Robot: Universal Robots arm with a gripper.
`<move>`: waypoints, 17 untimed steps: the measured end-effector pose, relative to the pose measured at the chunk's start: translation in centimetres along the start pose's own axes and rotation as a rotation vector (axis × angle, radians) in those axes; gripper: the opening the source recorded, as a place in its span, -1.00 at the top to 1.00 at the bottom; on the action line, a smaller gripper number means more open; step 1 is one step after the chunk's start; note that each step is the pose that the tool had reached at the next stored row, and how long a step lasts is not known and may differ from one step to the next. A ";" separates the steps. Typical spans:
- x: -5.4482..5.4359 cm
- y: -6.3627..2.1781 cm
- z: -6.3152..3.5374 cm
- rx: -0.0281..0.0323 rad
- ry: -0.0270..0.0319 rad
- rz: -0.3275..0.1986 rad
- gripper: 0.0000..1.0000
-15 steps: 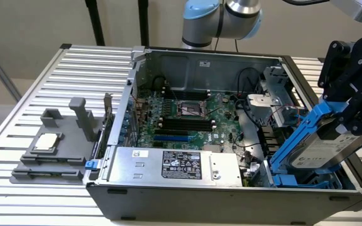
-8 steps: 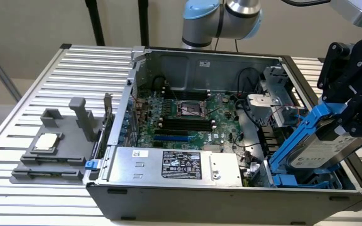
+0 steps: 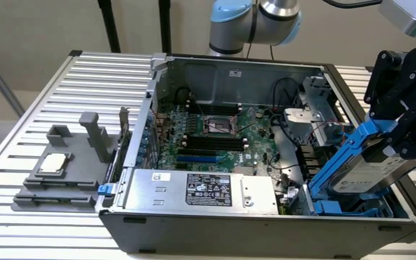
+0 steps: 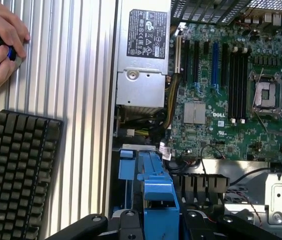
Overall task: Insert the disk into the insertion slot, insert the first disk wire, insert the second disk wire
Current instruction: 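Insert the disk into the insertion slot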
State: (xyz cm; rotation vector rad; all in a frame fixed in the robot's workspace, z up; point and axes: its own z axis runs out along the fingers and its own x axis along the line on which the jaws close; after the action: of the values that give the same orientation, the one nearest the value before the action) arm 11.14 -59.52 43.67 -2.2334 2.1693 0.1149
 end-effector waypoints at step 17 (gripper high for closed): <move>0.1 0.09 0.29 -0.0001 -0.0024 0.000 0.35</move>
State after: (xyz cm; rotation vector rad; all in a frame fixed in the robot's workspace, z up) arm 11.05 -59.62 43.38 -2.2318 2.1685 0.1176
